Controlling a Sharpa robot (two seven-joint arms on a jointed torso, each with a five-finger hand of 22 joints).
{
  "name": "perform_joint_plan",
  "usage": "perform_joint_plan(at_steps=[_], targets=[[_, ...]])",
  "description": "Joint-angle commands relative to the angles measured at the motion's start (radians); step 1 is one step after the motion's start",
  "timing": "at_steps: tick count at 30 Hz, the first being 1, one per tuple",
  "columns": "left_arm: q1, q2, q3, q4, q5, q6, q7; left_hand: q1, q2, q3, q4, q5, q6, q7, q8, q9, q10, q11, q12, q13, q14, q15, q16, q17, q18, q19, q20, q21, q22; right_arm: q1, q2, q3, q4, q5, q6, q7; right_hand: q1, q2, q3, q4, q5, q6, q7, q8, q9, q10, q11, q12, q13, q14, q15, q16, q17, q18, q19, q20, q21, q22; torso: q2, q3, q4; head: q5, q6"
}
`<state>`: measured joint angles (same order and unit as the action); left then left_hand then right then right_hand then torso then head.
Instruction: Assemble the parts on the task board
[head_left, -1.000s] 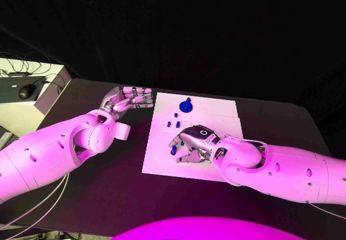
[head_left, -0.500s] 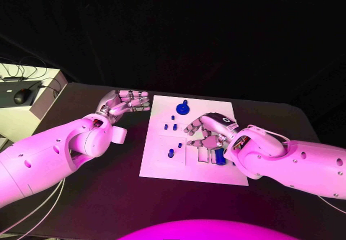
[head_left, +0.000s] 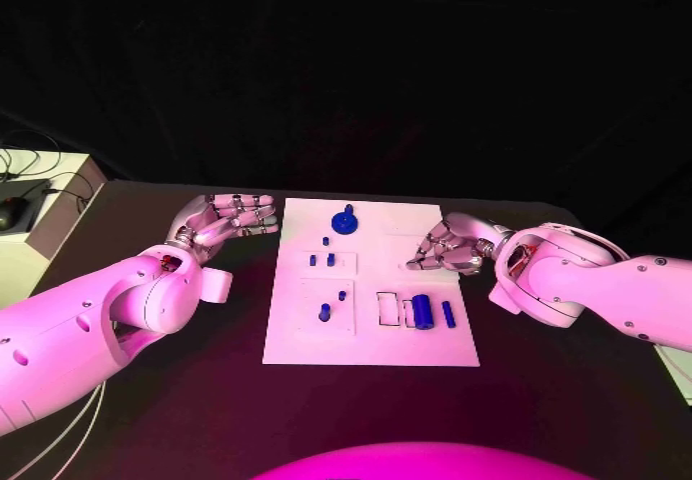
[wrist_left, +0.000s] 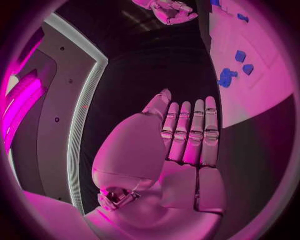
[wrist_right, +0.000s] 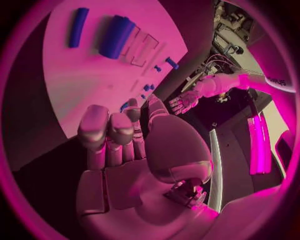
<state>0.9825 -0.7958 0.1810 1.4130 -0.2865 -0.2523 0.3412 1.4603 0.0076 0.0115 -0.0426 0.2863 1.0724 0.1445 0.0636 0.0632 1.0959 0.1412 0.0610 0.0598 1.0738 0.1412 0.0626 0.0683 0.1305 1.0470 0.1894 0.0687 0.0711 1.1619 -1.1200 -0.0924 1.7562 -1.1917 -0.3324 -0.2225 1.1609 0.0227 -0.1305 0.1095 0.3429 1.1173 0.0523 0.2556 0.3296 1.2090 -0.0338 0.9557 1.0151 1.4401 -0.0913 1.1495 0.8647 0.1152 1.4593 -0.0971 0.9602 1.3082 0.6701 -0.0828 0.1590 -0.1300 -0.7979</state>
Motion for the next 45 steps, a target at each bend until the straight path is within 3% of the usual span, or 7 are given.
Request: perform_joint_plan(at_steps=[1, 5, 9, 15, 22, 34, 45], targets=[[-0.003, 0.002, 0.001, 0.0, 0.001, 0.023, 0.011, -0.005, -0.003, 0.005, -0.002, 0.002, 0.002, -0.002, -0.002, -0.001, 0.007, -0.001, -0.002, -0.002, 0.001, -0.004, -0.002, -0.001, 0.016, 0.002, 0.0, 0.002, -0.001, 0.001, -0.01, -0.002, 0.016, 0.002, 0.189, -0.184, -0.027, 0.004, -0.02, 0.02, -0.006, -0.015, -0.012, 0.04, 0.107, 0.034, -0.006, 0.021, 0.065, 0.003, -0.006, 0.03, 0.039, -0.021, 0.075, -0.013, 0.041, 0.1, -0.003, 0.0038, -0.0042, -0.006, -0.003], [-0.004, 0.003, 0.001, 0.0, 0.001, 0.025, 0.011, -0.006, -0.003, 0.006, -0.001, 0.002, 0.001, -0.002, -0.002, -0.001, 0.008, -0.001, -0.002, -0.002, 0.002, -0.004, -0.002, -0.001, 0.016, 0.002, 0.0, 0.002, -0.001, 0.002, -0.025, -0.006, 0.033, -0.023, 0.24, -0.273, -0.047, 0.005, -0.029, 0.057, -0.006, -0.031, -0.027, 0.075, 0.282, 0.068, -0.014, 0.029, 0.139, 0.003, -0.013, 0.044, 0.068, -0.027, 0.076, -0.019, 0.07, 0.117, -0.003, 0.0029, -0.0056, -0.011, -0.006], [-0.005, 0.003, 0.001, 0.0, 0.001, 0.025, 0.011, -0.006, -0.004, 0.007, 0.0, 0.002, 0.001, -0.003, -0.002, -0.001, 0.009, -0.001, -0.002, -0.002, 0.002, -0.004, -0.002, -0.001, 0.015, 0.002, 0.0, 0.002, -0.001, -0.001, -0.03, -0.012, 0.043, -0.033, 0.256, -0.312, -0.066, 0.008, -0.031, 0.062, 0.011, -0.025, -0.035, 0.065, 0.372, 0.089, -0.016, 0.043, 0.188, 0.005, -0.016, 0.049, 0.081, -0.03, 0.077, -0.022, 0.078, 0.123, -0.003, 0.0008, -0.0069, -0.012, -0.01], [-0.005, 0.002, 0.001, 0.0, 0.001, 0.025, 0.01, -0.007, -0.005, 0.008, 0.002, 0.002, 0.002, -0.003, -0.002, -0.001, 0.009, -0.001, -0.002, -0.002, 0.001, -0.004, -0.002, -0.001, 0.015, 0.002, -0.001, 0.002, -0.001, -0.008, -0.023, -0.019, 0.053, -0.048, 0.254, -0.337, -0.123, 0.007, -0.033, 0.083, 0.042, -0.015, -0.041, 0.025, 0.487, 0.105, -0.02, 0.041, 0.239, 0.007, -0.017, 0.057, 0.101, -0.033, 0.078, -0.025, 0.091, 0.132, -0.004, 0.0001, -0.0063, -0.015, -0.019], [-0.005, 0.0, 0.001, 0.0, 0.002, 0.026, 0.008, -0.009, -0.006, 0.009, 0.004, 0.002, 0.001, -0.003, -0.002, -0.001, 0.009, -0.001, -0.002, -0.002, 0.001, -0.003, -0.002, -0.001, 0.015, 0.002, 0.0, 0.002, -0.001, -0.021, -0.002, -0.022, 0.04, -0.078, 0.248, -0.347, -0.153, -0.007, -0.028, 0.102, 0.024, -0.003, -0.042, -0.001, 0.541, 0.114, -0.021, 0.04, 0.259, 0.009, -0.019, 0.064, 0.116, -0.034, 0.078, -0.026, 0.103, 0.135, -0.004, -0.0002, -0.0058, -0.014, -0.022], [-0.005, 0.0, 0.001, 0.001, 0.004, 0.026, 0.007, -0.009, -0.008, 0.009, 0.009, 0.002, -0.002, 0.0, -0.002, -0.001, 0.005, 0.0, -0.002, -0.002, -0.001, -0.003, -0.002, -0.001, 0.015, 0.001, 0.0, 0.002, -0.001, -0.057, 0.052, -0.023, 0.008, -0.088, 0.227, -0.347, -0.161, -0.012, -0.03, 0.109, 0.024, -0.005, -0.039, -0.014, 0.549, 0.108, -0.018, 0.031, 0.26, 0.008, -0.017, 0.061, 0.116, -0.033, 0.077, -0.025, 0.095, 0.133, -0.003, 0.0022, -0.0063, -0.013, -0.028], [-0.005, -0.002, 0.001, 0.002, 0.006, 0.026, 0.006, -0.011, -0.009, 0.006, 0.013, 0.002, -0.003, 0.001, -0.002, -0.001, 0.003, 0.001, -0.002, -0.001, -0.003, -0.002, -0.002, -0.001, 0.015, 0.0, 0.001, 0.002, -0.001, -0.082, 0.084, -0.023, -0.028, -0.096, 0.246, -0.345, -0.163, -0.015, -0.032, 0.11, 0.012, -0.006, -0.037, -0.024, 0.553, 0.104, -0.017, 0.023, 0.259, 0.008, -0.016, 0.058, 0.116, -0.033, 0.076, -0.023, 0.088, 0.133, -0.003, 0.0022, -0.0066, -0.012, -0.031]])
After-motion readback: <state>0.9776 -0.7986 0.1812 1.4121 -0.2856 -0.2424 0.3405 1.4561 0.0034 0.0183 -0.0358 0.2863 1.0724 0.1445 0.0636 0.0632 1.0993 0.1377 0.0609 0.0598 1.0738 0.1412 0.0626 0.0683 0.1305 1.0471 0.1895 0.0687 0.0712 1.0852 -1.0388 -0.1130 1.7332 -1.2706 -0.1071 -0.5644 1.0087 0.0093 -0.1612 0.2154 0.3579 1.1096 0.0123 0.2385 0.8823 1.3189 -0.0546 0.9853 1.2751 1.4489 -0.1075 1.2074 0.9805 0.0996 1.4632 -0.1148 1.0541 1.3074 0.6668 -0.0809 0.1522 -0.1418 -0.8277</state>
